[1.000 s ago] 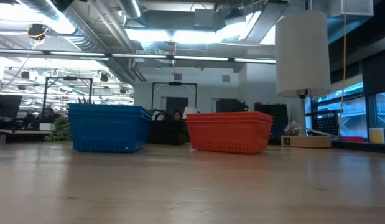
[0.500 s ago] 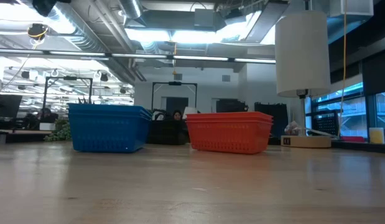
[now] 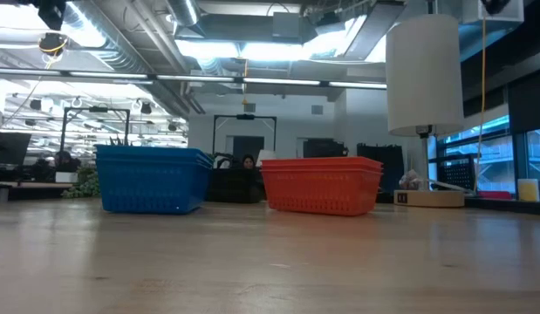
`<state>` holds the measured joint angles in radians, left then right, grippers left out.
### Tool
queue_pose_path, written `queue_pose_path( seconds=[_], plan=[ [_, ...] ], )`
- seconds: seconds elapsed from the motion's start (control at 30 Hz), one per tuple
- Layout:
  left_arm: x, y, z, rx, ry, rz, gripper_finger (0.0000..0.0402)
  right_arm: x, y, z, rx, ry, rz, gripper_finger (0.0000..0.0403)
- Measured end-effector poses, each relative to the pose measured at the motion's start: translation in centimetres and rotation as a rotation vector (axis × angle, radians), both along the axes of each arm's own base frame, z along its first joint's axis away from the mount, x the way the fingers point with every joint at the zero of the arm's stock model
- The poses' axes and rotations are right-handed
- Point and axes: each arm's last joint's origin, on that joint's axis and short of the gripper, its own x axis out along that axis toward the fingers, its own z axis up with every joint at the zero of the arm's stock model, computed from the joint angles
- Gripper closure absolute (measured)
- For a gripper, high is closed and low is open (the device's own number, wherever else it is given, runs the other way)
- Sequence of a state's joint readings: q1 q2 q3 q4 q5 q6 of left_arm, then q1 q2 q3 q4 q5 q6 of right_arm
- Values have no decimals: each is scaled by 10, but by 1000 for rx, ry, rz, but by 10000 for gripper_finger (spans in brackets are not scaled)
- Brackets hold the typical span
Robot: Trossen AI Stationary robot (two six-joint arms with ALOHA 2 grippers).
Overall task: Stack baskets by color
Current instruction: Return to Home Position
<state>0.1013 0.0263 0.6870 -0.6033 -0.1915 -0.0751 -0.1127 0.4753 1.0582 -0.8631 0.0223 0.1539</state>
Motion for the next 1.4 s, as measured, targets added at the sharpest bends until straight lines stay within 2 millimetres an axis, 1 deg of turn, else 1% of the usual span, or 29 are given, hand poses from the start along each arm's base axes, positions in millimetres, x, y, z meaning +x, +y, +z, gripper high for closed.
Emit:
queue_pose_path(
  seconds=[0.2,0.33,0.47,0.53,0.57,0.67,0.73,0.8,0.97,1.1,1.2,1.3,1.4],
  plan=[
    [4,1,-6,49,-31,8,402,-25,3,-33,-12,-98,18,403],
    [4,1,-5,61,-36,11,401,-44,5,-51,-20,-166,17,403],
    [4,1,-2,84,-60,15,401,-64,8,-66,-30,-251,16,403],
    [4,1,-2,86,-62,18,401,-64,8,-67,-29,-232,9,403],
    [4,1,-1,87,-69,18,401,-65,7,-68,-27,-192,0,403],
    [7,1,-2,104,-90,18,401,-64,7,-67,-67,-184,-2,403],
    [12,1,-6,118,-86,19,401,-63,7,-70,-78,-187,-1,403],
    [18,2,-12,121,-84,20,401,-59,6,-71,-76,-225,-4,403],
    [38,4,-32,151,-96,20,401,-42,4,-82,-85,-215,-4,403],
    [54,5,-56,148,-83,13,401,-41,4,-79,-89,-248,-4,403],
    [63,6,-71,140,-85,5,401,-35,4,-77,-120,-320,16,403],
    [70,6,-85,123,-81,-10,401,-22,4,-87,-143,-350,58,403],
    [74,7,-95,116,-82,-13,401,-4,3,-105,-143,-362,88,403]
  ],
)
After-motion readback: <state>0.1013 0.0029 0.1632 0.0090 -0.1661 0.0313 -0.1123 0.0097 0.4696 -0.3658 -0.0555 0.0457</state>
